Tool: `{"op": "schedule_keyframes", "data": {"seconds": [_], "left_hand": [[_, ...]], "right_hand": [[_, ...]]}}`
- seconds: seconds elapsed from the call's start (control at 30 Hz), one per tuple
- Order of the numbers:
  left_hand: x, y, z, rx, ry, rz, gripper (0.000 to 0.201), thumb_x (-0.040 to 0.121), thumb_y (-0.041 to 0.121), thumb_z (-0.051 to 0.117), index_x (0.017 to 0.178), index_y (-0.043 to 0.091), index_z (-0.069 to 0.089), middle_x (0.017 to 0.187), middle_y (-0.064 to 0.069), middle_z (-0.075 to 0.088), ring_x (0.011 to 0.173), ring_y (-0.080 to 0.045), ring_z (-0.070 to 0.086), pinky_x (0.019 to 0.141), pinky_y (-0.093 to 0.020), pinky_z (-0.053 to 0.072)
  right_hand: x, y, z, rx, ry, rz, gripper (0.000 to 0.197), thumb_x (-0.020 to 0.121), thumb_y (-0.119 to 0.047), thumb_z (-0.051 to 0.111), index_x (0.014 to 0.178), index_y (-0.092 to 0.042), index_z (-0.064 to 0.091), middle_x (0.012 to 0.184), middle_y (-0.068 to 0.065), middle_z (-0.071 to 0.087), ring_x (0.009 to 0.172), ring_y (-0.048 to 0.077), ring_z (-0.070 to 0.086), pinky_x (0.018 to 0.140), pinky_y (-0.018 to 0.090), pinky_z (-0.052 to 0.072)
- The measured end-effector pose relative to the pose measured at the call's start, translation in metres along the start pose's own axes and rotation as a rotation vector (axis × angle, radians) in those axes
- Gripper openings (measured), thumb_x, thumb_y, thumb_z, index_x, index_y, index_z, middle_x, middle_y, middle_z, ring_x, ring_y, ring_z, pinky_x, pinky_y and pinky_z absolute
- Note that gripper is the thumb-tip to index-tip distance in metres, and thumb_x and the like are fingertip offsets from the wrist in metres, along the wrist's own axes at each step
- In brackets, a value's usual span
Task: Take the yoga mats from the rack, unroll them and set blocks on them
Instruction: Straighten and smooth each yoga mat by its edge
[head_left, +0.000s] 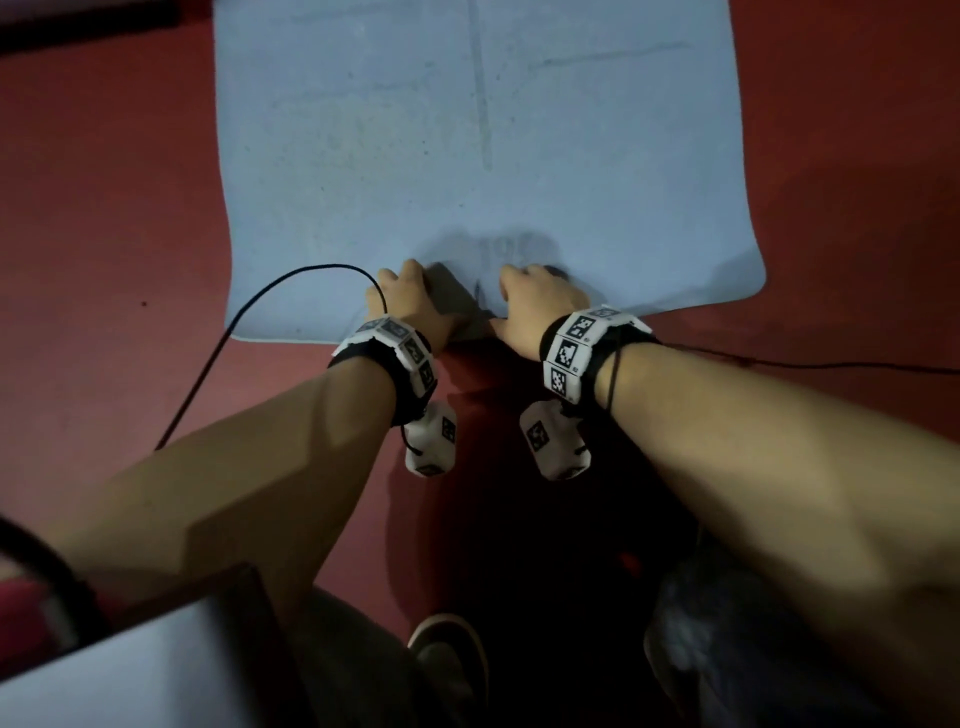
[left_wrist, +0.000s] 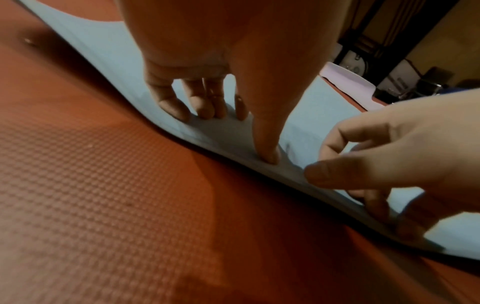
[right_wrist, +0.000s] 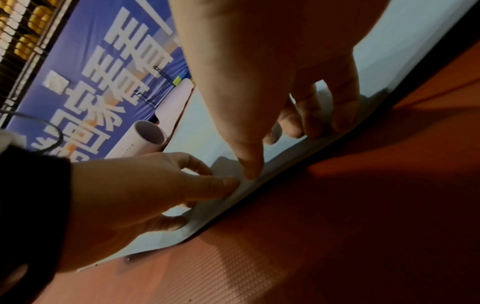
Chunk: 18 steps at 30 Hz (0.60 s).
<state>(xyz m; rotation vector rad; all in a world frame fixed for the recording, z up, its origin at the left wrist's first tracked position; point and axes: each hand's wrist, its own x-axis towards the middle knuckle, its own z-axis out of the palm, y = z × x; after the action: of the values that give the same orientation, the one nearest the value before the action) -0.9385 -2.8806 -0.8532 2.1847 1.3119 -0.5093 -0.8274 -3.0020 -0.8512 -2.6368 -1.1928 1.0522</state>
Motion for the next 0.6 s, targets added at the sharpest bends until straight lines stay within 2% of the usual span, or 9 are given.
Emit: {"op": "schedule_keyframes", "data": {"seconds": [0.07,0.17,0.23,0.3,0.33,0.4,0.47,0.53,0.6], "left_hand": [[-0.002,-0.015,-0.002,-0.015,0.067,-0.038,0.067,0.069,0.056,0.079,0.117,0.02,0.049,0.123,-0.012,0.043,0.117,-0.038,0.043,0.095,-0.053,0.046],[-0.004,-0.037,-0.006,-0.003,0.151,-0.086,0.066,0.069,0.061,0.077,0.118,0.024,0.051,0.126,-0.01,0.04,0.119,-0.037,0.039,0.099,-0.05,0.041],[-0.005,-0.044,-0.005,0.041,0.201,-0.073,0.069,0.067,0.066,0.075,0.117,0.025,0.052,0.127,-0.009,0.041,0.12,-0.036,0.04,0.104,-0.049,0.034],[-0.004,-0.048,-0.003,0.083,0.239,-0.076,0.078,0.062,0.074,0.072,0.121,0.028,0.05,0.134,-0.009,0.038,0.127,-0.036,0.037,0.111,-0.054,0.025],[-0.004,-0.051,-0.001,0.078,0.239,-0.107,0.086,0.06,0.077,0.071,0.128,0.031,0.046,0.143,-0.01,0.033,0.134,-0.036,0.03,0.113,-0.058,0.02],[-0.002,-0.057,0.001,0.029,0.193,-0.187,0.108,0.055,0.082,0.07,0.144,0.039,0.027,0.161,-0.005,0.007,0.149,-0.033,0.007,0.114,-0.066,0.008],[-0.001,-0.06,0.002,0.005,0.132,-0.215,0.122,0.055,0.085,0.068,0.151,0.043,0.007,0.164,0.0,-0.014,0.151,-0.028,-0.011,0.113,-0.07,0.001],[0.0,-0.061,0.002,0.01,0.102,-0.21,0.125,0.056,0.087,0.065,0.153,0.043,-0.001,0.163,0.0,-0.02,0.151,-0.028,-0.016,0.111,-0.073,-0.002],[0.001,-0.059,0.001,0.007,0.087,-0.213,0.126,0.056,0.086,0.066,0.153,0.042,-0.001,0.163,0.0,-0.021,0.15,-0.029,-0.017,0.11,-0.074,-0.001]], "right_hand": [[-0.002,0.004,0.002,0.026,0.032,-0.003,0.045,0.085,-0.048,0.066,0.114,-0.017,0.05,0.117,0.011,0.055,0.106,0.034,0.056,0.082,0.04,0.049],[-0.006,0.013,0.006,0.018,0.084,-0.032,0.044,0.085,-0.049,0.066,0.11,-0.016,0.051,0.112,0.008,0.056,0.103,0.03,0.055,0.081,0.04,0.05],[-0.008,0.016,0.008,0.013,0.108,-0.054,0.04,0.085,-0.048,0.066,0.103,-0.016,0.05,0.107,0.006,0.056,0.099,0.028,0.055,0.078,0.039,0.049],[-0.009,0.021,0.008,0.034,0.119,-0.061,0.039,0.085,-0.048,0.067,0.098,-0.016,0.048,0.103,0.006,0.055,0.094,0.027,0.055,0.075,0.038,0.047],[-0.01,0.025,0.007,0.039,0.125,-0.05,0.04,0.085,-0.049,0.067,0.096,-0.016,0.048,0.102,0.005,0.055,0.092,0.026,0.055,0.074,0.038,0.047],[-0.011,0.033,0.004,0.005,0.135,-0.01,0.044,0.085,-0.055,0.064,0.097,-0.016,0.049,0.102,0.004,0.056,0.093,0.026,0.057,0.074,0.037,0.047],[-0.012,0.041,0.002,-0.081,0.107,0.034,0.052,0.085,-0.064,0.057,0.104,-0.016,0.051,0.108,0.004,0.057,0.099,0.026,0.058,0.078,0.037,0.047],[-0.012,0.049,-0.001,-0.142,0.081,0.077,0.06,0.084,-0.071,0.053,0.111,-0.017,0.053,0.113,0.003,0.057,0.105,0.026,0.058,0.08,0.036,0.045],[-0.012,0.057,-0.007,-0.155,0.084,0.142,0.066,0.081,-0.076,0.051,0.113,-0.019,0.054,0.115,0.003,0.058,0.109,0.026,0.057,0.08,0.035,0.044]]}}
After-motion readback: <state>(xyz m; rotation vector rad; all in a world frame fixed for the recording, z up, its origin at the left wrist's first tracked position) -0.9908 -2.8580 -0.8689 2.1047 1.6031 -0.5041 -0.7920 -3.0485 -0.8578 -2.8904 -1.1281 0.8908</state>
